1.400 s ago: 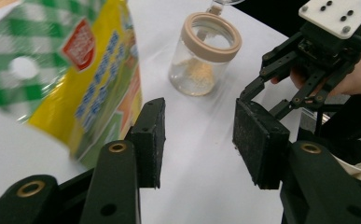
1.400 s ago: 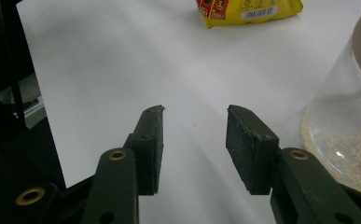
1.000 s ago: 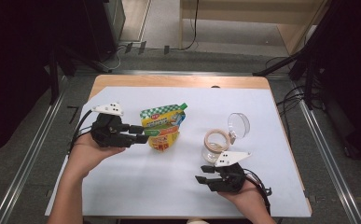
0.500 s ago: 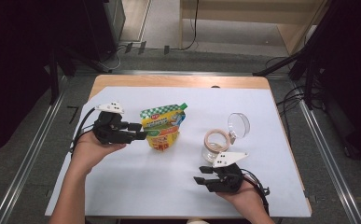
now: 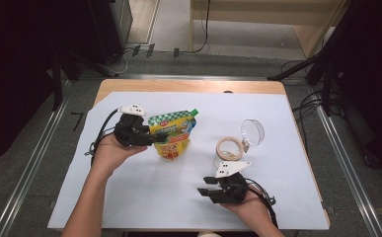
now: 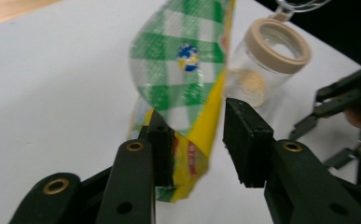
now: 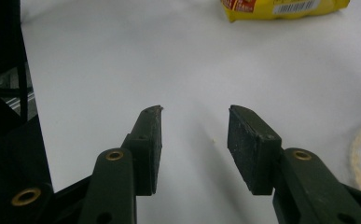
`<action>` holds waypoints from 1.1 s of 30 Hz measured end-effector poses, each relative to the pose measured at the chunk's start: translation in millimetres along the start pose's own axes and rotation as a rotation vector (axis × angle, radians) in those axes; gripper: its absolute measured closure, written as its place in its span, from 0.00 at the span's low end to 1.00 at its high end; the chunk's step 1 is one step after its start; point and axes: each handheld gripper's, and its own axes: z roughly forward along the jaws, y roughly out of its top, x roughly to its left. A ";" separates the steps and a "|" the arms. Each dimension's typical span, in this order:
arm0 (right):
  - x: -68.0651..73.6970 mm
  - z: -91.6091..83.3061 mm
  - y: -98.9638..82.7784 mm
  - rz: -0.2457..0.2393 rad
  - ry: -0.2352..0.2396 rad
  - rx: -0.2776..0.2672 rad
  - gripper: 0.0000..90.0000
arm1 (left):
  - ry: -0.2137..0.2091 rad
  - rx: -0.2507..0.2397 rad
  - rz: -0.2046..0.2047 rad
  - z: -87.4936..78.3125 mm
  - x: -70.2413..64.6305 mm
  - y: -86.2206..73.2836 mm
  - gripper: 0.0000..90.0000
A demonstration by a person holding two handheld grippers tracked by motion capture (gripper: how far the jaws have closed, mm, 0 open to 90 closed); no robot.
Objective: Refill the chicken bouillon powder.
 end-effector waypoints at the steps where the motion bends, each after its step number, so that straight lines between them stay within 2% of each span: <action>1: 0.5 2.5 5.4 -0.002 -0.002 -0.002 0.62 | -0.014 0.002 -0.011 1.2 0.8 0.2 0.76; 5: 1.3 4.0 13.0 -0.020 -0.005 -0.011 0.62 | -0.022 0.022 -0.021 6.7 0.0 -0.1 0.76; 6: 1.2 5.9 17.2 -0.014 -0.004 -0.020 0.62 | -0.017 0.022 -0.011 8.5 -0.5 -0.2 0.81; 9: -0.6 9.0 20.4 -0.013 -0.003 -0.024 0.62 | -0.018 0.019 -0.011 10.1 -0.8 0.1 0.86; 10: -2.6 12.8 22.0 -0.007 0.000 -0.033 0.61 | -0.006 0.011 -0.016 10.6 -1.8 0.9 0.90; 14: -5.0 15.8 22.4 -0.002 0.001 -0.042 0.62 | -0.004 0.007 -0.023 11.2 -3.1 0.8 0.94; 16: -6.6 15.9 22.2 0.008 -0.002 -0.061 0.62 | 0.007 0.009 -0.020 11.9 -4.9 1.4 0.99; 20: -7.1 15.3 21.0 0.009 -0.010 -0.105 0.62 | 0.021 0.009 -0.026 11.5 -8.7 4.3 1.00; 25: -8.4 18.7 15.4 0.004 -0.029 -0.098 0.61 | -0.007 0.028 -0.037 3.7 -14.1 10.6 1.00; 27: -10.1 21.4 13.0 0.019 -0.030 -0.095 0.62 | -0.025 0.025 -0.004 -0.7 -19.9 13.9 1.00; 30: -9.7 22.3 12.5 0.019 -0.035 -0.094 0.61 | -0.036 0.023 0.008 -4.6 -24.5 16.5 1.00; 33: -9.5 24.4 10.9 0.021 -0.039 -0.099 0.62 | -0.065 0.016 0.030 -12.5 -32.3 21.4 1.00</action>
